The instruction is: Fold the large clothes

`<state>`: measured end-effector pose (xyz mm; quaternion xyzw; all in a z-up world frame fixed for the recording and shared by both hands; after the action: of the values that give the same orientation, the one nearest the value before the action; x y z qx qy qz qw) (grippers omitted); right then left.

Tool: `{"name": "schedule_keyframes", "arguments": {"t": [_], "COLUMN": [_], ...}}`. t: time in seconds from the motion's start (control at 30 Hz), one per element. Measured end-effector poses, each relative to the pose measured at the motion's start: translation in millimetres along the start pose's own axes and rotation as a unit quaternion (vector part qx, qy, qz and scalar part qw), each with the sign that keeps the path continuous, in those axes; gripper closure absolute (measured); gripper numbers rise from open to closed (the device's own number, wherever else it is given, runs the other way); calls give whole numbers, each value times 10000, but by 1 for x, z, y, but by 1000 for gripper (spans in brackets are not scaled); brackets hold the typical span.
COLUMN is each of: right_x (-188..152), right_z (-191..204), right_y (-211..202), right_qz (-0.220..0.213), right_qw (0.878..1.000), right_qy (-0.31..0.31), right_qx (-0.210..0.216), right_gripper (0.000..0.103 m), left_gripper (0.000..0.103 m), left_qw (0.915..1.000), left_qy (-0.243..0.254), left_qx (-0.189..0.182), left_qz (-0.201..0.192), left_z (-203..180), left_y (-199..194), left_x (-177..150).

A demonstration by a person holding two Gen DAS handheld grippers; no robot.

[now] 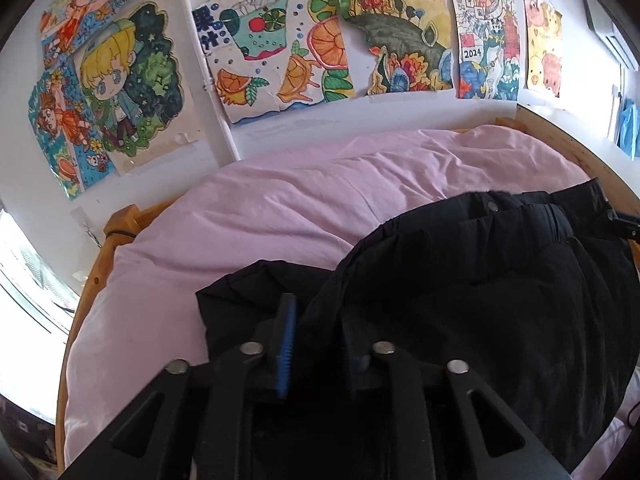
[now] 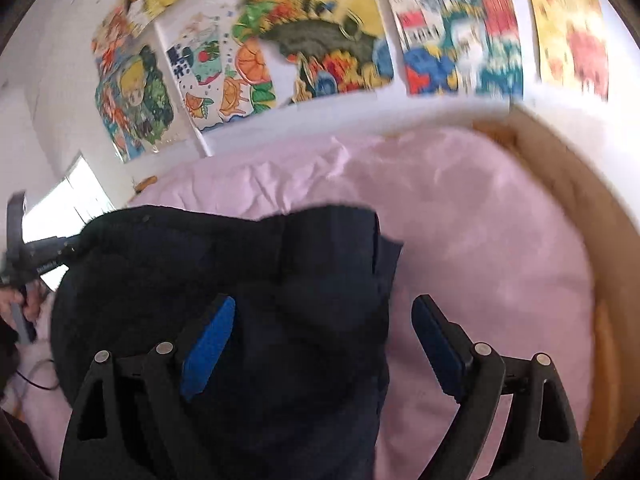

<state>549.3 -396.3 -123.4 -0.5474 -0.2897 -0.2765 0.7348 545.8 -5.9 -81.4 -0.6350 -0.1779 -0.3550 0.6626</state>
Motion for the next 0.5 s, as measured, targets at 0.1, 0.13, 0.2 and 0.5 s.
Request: {"name": "schedule_keyframes", "arguments": {"t": [0.1,0.13,0.2,0.5], "right_x": [-14,-16,-21,-22], "right_z": [-1,0,4,6], "right_y": [9,10,13,8], "right_qz": [198,232,284,238], "right_qw": [9986,9980,9977,9985], "right_qy": [303,332,298,194], "right_qx": [394,482,540,450], "right_gripper": [17,17,17,27], "left_gripper": [57,43,41,44], "left_qw": [9999,9998,9998,9948], "left_qy": [-44,-77,-134,-871], "left_qx": [-160,-189,-115,-230], "left_qz": [-4,6,-20,481], "left_z": [8,11,21,62], "left_y": [-6,-6,-9,14], "left_x": [-5,-8,-13,-40]}}
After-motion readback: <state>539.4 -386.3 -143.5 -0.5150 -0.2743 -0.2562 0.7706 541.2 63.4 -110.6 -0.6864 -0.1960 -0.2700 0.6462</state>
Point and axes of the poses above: each gripper's, at about its wrist camera, not at the fingertips, and y roughly the way its jaws point, z to its left, x to its top, the point moved 6 cm from there along y, roughly the way its jaws point, and after that the axes turned 5 degrees about -x, right-handed, at the moved point
